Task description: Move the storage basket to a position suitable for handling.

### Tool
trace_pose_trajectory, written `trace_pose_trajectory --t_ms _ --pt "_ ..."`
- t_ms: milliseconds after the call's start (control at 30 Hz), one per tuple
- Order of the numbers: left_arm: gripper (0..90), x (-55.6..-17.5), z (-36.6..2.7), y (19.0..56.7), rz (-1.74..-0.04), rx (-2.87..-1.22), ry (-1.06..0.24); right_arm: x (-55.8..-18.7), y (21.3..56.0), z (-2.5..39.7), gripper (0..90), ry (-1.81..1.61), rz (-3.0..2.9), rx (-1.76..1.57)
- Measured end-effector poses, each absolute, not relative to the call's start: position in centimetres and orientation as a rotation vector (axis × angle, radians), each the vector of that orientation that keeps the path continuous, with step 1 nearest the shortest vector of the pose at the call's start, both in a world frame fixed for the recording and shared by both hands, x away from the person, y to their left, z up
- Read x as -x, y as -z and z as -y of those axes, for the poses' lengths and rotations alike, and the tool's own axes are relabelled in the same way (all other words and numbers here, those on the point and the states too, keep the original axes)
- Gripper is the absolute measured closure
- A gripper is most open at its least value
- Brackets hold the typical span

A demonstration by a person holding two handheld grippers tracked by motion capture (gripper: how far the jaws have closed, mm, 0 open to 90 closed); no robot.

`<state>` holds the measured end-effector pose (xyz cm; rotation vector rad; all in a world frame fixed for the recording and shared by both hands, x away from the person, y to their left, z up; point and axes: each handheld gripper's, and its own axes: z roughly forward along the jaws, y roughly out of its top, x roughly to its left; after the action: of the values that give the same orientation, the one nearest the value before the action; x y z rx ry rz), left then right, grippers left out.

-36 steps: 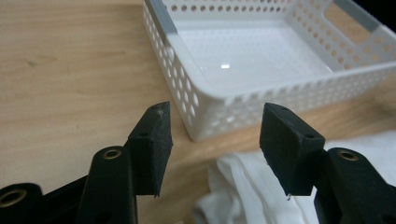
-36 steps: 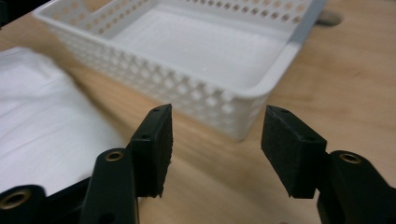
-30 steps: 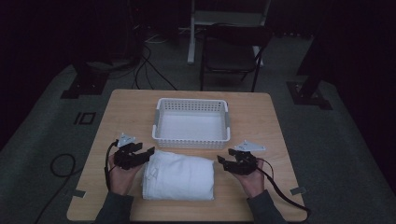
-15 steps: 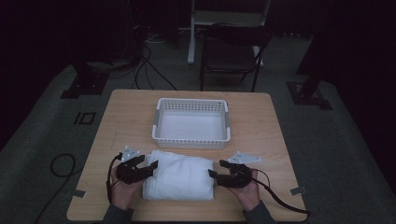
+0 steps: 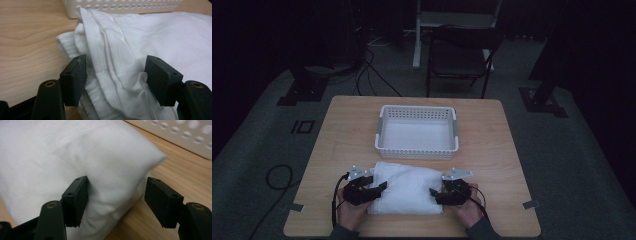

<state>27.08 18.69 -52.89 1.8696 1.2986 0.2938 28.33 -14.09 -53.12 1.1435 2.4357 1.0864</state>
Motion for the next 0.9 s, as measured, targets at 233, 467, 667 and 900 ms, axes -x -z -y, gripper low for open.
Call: trace_pose_trajectory --t_ms 233,467,667,900 --pt "35.0 -28.6 -16.3 52.9 -1.249 -1.899 -0.28 -29.6 53.0 16.4 34.6 -1.057 -2.362 -1.231" --pt "35.3 -30.3 -14.8 52.8 -1.244 -1.896 -0.272 -31.6 52.9 17.7 35.5 -1.031 -2.299 -1.273" --pt "35.6 -31.7 -14.6 52.7 -1.261 -1.886 -0.278 -33.2 52.9 17.7 37.0 -1.036 -2.282 -1.288" --pt "36.1 -33.3 -15.1 52.8 -1.264 -1.866 -0.288 -34.1 52.8 17.3 38.8 -1.044 -2.289 -1.297"
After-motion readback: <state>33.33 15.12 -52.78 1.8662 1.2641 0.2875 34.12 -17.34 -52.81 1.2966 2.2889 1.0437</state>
